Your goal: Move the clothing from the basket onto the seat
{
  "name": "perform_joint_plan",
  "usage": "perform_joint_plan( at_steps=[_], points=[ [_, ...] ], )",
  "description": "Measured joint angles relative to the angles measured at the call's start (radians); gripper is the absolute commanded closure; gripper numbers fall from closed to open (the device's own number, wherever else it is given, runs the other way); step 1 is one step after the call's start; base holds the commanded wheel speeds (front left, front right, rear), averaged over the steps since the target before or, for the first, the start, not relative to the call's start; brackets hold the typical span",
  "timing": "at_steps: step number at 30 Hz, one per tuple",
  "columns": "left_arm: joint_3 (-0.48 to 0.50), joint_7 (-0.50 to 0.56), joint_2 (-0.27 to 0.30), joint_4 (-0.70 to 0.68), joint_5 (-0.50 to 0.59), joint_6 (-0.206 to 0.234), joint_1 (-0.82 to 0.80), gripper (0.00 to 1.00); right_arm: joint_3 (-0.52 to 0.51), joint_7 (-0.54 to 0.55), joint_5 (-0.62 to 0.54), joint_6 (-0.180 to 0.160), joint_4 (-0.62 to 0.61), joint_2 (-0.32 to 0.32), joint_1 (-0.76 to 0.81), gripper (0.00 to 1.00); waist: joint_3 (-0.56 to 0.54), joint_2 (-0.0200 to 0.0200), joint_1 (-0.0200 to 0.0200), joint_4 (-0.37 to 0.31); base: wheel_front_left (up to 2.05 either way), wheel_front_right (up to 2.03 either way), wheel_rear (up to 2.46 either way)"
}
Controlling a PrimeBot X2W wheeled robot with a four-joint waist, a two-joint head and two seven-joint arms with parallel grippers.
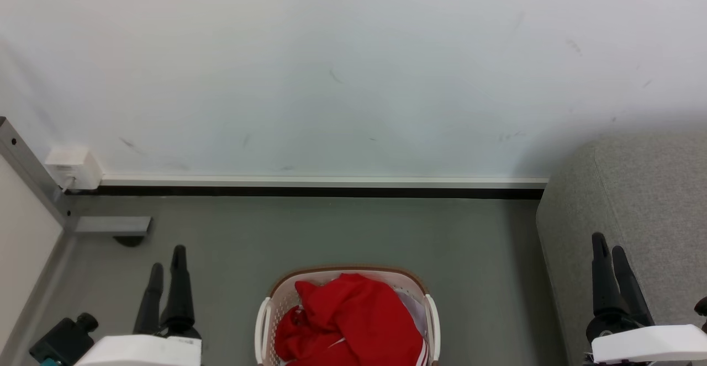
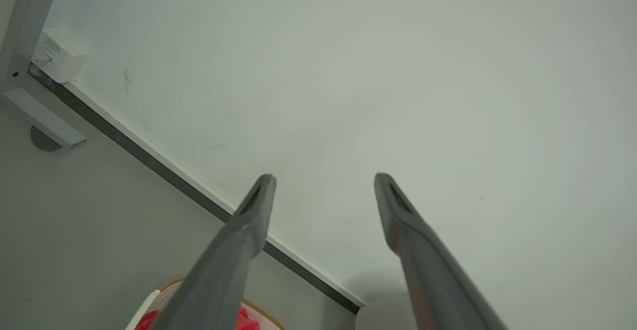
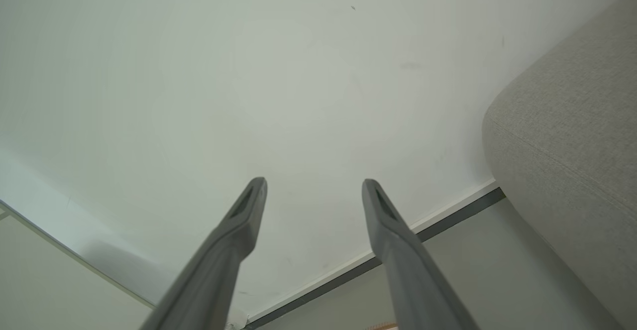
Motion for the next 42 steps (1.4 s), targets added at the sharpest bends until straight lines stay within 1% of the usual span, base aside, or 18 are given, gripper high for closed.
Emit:
perform_joint_plan(
  at_steps=[9, 14, 16, 26, 29, 42],
  points=[
    [-0.014, -0.024, 0.000, -0.011, 0.157, 0.040, 0.005, 0.00, 0.011, -0.025, -0.130, 0.000, 0.007, -0.011, -0.004, 0.00, -0.004, 0.0000, 0.0000, 0.000, 0.00, 0.00, 0.00],
    [-0.022, -0.034, 0.000, -0.010, 0.220, 0.054, 0.010, 0.00, 0.023, -0.038, -0.196, 0.000, 0.022, -0.021, -0.006, 0.00, -0.006, 0.0000, 0.0000, 0.000, 0.00, 0.00, 0.00],
    [-0.026, -0.041, 0.000, -0.010, 0.261, 0.061, 0.011, 0.00, 0.028, -0.042, -0.225, 0.000, 0.030, -0.023, -0.006, 0.00, -0.007, 0.0000, 0.0000, 0.000, 0.00, 0.00, 0.00],
    [-0.053, -0.067, 0.001, -0.020, 0.429, 0.071, 0.017, 0.00, 0.031, -0.066, -0.365, 0.000, 0.066, -0.025, -0.009, 0.00, -0.008, 0.0000, 0.0000, 0.000, 0.00, 0.00, 0.00],
    [-0.057, -0.070, 0.001, -0.020, 0.461, 0.079, 0.021, 0.00, 0.034, -0.071, -0.404, 0.000, 0.075, -0.025, -0.010, 0.00, -0.010, 0.0000, 0.0000, 0.000, 0.00, 0.00, 0.00],
    [-0.061, -0.096, 0.002, -0.020, 0.583, 0.084, 0.022, 0.00, 0.038, -0.099, -0.520, 0.000, 0.092, -0.023, -0.022, 0.00, -0.009, 0.0000, 0.0000, 0.000, 0.00, 0.00, 0.00]
  ],
)
